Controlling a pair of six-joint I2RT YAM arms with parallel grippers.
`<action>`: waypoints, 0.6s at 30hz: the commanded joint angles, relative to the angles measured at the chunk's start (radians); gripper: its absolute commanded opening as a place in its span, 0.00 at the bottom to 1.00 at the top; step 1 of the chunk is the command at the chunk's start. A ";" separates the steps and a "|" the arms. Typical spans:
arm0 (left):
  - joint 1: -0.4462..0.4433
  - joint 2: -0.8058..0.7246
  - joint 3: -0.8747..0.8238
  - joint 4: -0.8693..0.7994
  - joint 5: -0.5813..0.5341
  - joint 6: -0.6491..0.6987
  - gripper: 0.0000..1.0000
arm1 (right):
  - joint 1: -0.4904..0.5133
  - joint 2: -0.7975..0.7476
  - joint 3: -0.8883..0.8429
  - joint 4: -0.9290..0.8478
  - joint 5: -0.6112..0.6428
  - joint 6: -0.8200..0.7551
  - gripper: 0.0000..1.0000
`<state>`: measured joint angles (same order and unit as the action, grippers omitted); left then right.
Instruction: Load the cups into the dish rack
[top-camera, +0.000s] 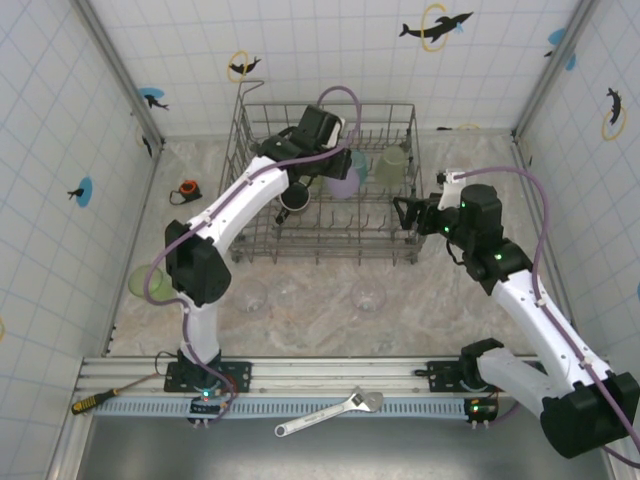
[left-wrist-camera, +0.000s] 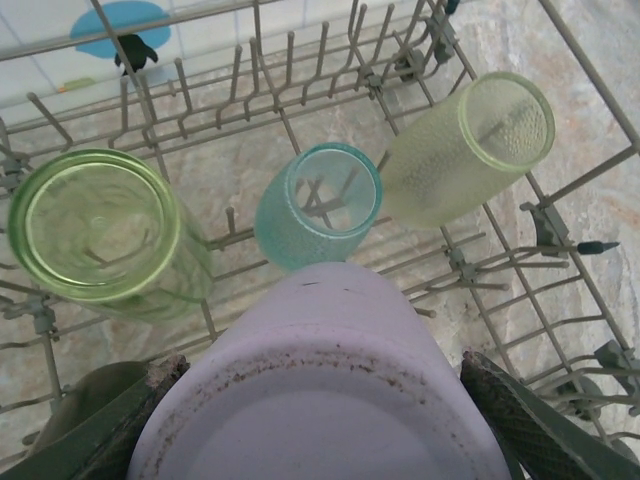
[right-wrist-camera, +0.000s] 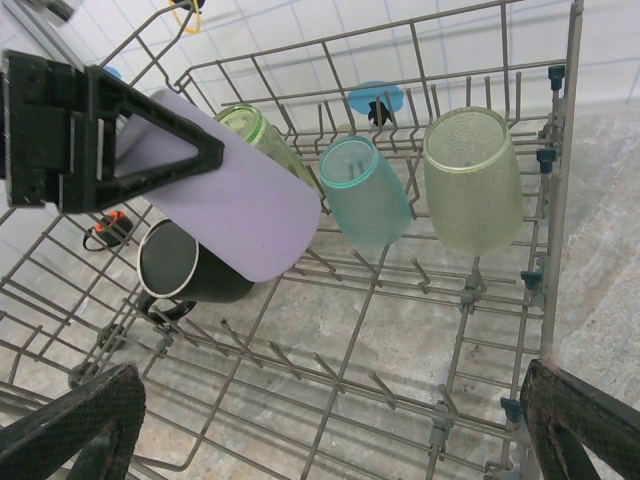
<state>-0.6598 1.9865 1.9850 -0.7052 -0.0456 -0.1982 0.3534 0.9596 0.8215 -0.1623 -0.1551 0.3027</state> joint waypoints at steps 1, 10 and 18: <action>-0.001 0.010 0.032 -0.013 -0.044 0.037 0.00 | 0.000 -0.018 -0.007 0.004 -0.004 0.011 1.00; -0.009 0.037 0.030 -0.007 -0.077 0.062 0.00 | -0.001 -0.030 -0.012 -0.002 -0.005 0.014 1.00; -0.011 0.066 0.030 0.004 -0.077 0.058 0.00 | 0.000 -0.032 -0.014 -0.008 -0.001 0.009 1.00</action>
<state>-0.6624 2.0338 1.9850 -0.7063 -0.1062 -0.1566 0.3534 0.9485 0.8215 -0.1638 -0.1551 0.3130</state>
